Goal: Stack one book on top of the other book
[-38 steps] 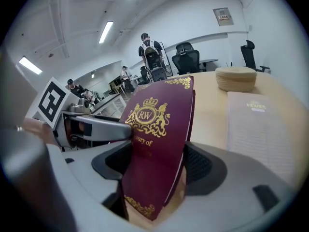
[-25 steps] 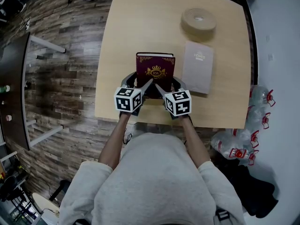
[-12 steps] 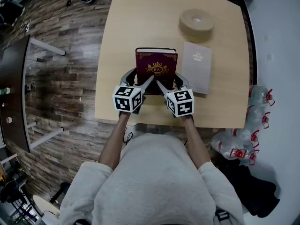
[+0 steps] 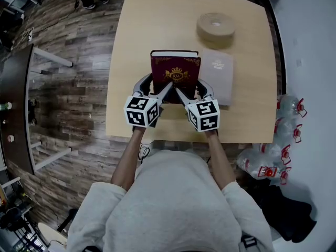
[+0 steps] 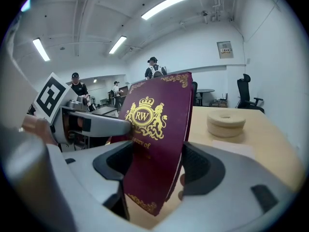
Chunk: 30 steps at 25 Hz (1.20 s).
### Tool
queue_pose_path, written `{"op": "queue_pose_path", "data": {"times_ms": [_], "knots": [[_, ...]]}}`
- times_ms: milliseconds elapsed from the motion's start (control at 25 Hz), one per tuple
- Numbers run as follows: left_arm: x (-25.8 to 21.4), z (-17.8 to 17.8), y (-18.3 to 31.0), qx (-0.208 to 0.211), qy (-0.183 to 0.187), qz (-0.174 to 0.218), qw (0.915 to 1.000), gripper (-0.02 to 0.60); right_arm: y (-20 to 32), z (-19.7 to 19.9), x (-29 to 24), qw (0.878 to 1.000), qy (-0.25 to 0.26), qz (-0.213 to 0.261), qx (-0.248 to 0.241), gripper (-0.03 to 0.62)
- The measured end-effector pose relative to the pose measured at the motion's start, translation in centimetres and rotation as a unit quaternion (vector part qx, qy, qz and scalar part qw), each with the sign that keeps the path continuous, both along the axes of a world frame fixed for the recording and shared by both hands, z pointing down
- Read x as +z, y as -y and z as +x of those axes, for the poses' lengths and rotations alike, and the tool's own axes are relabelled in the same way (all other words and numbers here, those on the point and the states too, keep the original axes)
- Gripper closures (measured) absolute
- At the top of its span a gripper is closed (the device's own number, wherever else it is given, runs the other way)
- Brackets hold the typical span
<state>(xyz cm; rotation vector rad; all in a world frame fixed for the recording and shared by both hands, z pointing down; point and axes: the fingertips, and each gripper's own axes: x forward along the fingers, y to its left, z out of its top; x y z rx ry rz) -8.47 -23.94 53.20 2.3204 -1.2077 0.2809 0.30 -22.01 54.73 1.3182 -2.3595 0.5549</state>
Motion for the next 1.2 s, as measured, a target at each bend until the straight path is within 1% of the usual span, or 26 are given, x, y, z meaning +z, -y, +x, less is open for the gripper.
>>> {"op": "queue_pose_path", "data": {"times_ms": [600, 880, 1200], "knots": [[-5.3, 2.7, 1.7, 0.024, -0.008, 0.057, 0.9980, 0.236, 1.5, 2.7, -5.2, 0.997, -0.001, 0.065, 0.028, 0.279], [-6.9, 4.4, 2.0, 0.038, -0.009, 0.073, 0.9965, 0.236, 1.5, 4.3, -6.8, 0.996, -0.005, 0.083, 0.042, 0.281], [-7.7, 7.0, 2.2, 0.059, -0.017, 0.080, 0.9949, 0.236, 1.4, 6.9, -7.7, 0.994, -0.011, 0.093, 0.062, 0.281]]}}
